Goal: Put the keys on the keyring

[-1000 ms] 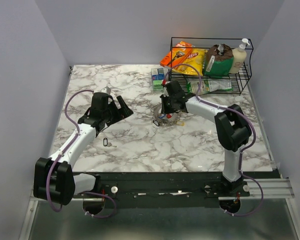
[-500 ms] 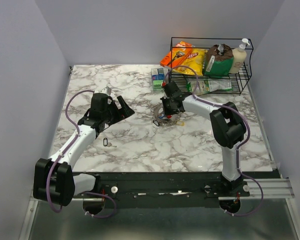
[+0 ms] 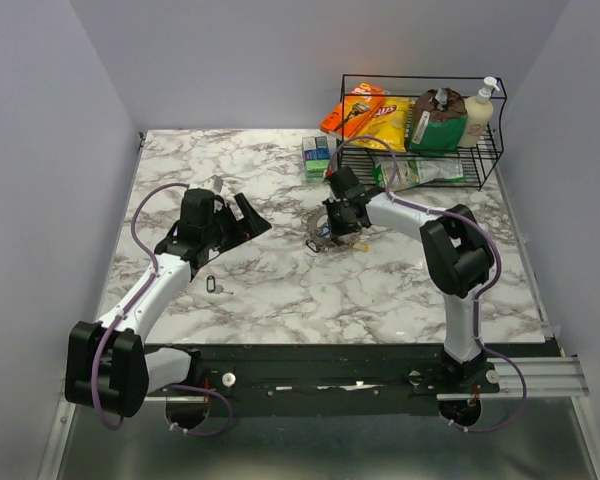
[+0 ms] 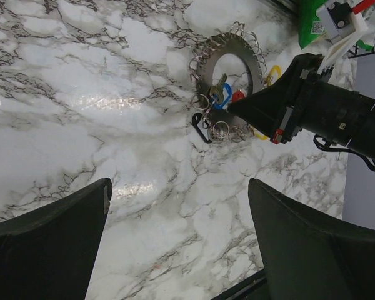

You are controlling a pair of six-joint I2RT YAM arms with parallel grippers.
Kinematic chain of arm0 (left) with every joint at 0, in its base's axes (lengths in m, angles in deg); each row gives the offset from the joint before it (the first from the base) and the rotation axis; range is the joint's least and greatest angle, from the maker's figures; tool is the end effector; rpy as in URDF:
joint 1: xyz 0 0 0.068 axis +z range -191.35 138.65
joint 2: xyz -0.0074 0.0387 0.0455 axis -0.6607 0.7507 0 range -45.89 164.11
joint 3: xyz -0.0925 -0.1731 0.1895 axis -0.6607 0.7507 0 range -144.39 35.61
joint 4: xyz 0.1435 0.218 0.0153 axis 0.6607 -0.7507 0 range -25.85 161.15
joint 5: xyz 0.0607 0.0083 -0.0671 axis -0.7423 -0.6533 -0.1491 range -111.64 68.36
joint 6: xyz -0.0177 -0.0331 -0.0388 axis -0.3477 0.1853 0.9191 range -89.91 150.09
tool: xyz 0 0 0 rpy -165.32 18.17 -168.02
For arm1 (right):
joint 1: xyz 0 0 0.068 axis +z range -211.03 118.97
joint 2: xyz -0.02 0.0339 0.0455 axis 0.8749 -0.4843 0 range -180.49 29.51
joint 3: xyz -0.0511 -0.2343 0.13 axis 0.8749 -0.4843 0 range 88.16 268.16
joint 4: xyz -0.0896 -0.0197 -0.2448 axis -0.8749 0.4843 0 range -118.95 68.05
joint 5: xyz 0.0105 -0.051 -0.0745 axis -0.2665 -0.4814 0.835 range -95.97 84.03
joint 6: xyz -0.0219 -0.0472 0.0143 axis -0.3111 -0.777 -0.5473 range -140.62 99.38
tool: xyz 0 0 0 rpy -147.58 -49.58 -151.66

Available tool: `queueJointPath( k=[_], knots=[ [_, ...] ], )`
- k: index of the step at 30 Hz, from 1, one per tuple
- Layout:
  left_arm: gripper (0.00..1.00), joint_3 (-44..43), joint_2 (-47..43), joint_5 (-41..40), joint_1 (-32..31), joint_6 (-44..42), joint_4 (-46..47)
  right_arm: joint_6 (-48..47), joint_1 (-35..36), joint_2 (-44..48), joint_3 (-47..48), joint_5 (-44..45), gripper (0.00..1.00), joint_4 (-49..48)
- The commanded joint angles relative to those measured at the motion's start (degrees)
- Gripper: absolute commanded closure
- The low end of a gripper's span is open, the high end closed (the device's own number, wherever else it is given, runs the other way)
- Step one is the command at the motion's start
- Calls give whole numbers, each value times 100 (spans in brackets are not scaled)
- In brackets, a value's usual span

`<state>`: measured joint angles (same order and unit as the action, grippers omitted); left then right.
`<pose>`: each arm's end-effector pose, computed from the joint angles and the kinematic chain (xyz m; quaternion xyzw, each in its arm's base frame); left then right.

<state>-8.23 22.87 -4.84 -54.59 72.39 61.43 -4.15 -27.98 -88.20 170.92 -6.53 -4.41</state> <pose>0.2514 -0.0696 0.2492 -0.1541 0.8650 -0.3286 0.3464 0.3631 0.2368 0.1615 -0.1404 0.9545 0.1145 0.2370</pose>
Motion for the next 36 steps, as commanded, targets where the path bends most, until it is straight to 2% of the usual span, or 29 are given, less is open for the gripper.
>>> queueJointPath(
  k=[1, 17, 25, 32, 36],
  knots=[
    [1, 112, -257, 122, 23, 41, 66, 49, 60, 187, -462, -410, 99, 201],
    [1, 173, -415, 244, 31, 23, 180, -65, 341, 942, -1165, -1228, 99, 104],
    [1, 121, -354, 394, 31, -55, 356, 5, 342, 2171, -1254, -490, 99, -45],
    [1, 7, -161, 482, 31, -82, 286, 40, 342, 2787, -1332, -24, 99, -89],
    [1, -265, 24, 535, 31, -3, -142, 251, 333, 3288, -1447, 29, 99, -89]
  ],
)
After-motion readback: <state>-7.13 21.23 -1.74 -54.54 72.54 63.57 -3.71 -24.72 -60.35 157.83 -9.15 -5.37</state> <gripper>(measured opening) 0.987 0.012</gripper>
